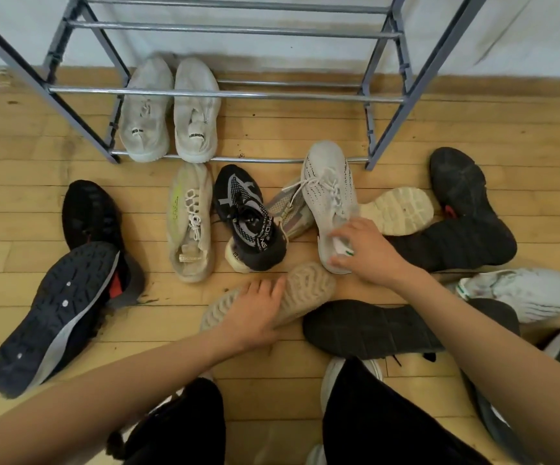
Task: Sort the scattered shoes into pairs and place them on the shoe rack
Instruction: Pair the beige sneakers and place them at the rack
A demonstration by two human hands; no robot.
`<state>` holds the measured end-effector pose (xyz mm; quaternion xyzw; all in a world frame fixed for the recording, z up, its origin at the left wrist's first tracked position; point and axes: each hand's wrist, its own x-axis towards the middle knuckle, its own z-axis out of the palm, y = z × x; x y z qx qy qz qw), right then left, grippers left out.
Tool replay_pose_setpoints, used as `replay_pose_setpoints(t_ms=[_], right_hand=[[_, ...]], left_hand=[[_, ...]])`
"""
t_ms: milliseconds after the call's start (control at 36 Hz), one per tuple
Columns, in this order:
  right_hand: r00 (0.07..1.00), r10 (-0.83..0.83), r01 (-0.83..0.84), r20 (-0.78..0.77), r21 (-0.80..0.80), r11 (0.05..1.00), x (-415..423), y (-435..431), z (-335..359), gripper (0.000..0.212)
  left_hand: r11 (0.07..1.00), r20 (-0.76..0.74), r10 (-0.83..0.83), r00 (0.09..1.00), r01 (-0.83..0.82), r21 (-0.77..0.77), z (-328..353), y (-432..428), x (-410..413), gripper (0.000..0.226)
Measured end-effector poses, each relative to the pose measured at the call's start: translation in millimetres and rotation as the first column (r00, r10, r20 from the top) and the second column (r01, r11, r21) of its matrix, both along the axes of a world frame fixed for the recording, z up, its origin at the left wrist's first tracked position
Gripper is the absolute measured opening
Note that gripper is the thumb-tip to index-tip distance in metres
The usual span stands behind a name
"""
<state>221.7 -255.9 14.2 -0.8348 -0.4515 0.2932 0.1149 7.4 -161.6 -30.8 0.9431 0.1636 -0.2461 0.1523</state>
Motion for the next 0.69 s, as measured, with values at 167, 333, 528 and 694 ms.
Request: replay_pose_setpoints(t_ms=[167, 333, 528, 694], right_hand=[[0.937, 0.276, -0.286, 0.213, 0.018, 0.958, -8, -3, 7, 0.051], [0.815, 0.577, -0.577, 0.047, -0.031, 0.816, -21, 8, 23, 0.062], [0.921, 0.354, -0.334, -0.165, 0.138, 0.933, -13, 18, 48, 0.055], [0.937, 0.141, -0.096, -0.32, 0.152, 0.984, 13, 18, 63, 0.044]], left_hand=[[0.857, -0.07, 0.216, 0.974, -0.223, -0.465, 39, 32, 8, 0.086], [0.681, -0.228, 0.184, 0.956, -0.291, -0.672, 69, 75, 14, 0.07], [0.68, -0.188, 0.134, 0.973, -0.228, -0.697, 118, 108, 30, 0.041], [0.909, 0.235, 0.287, 0.929, -0.187, -0.373, 134, 115, 51, 0.032]])
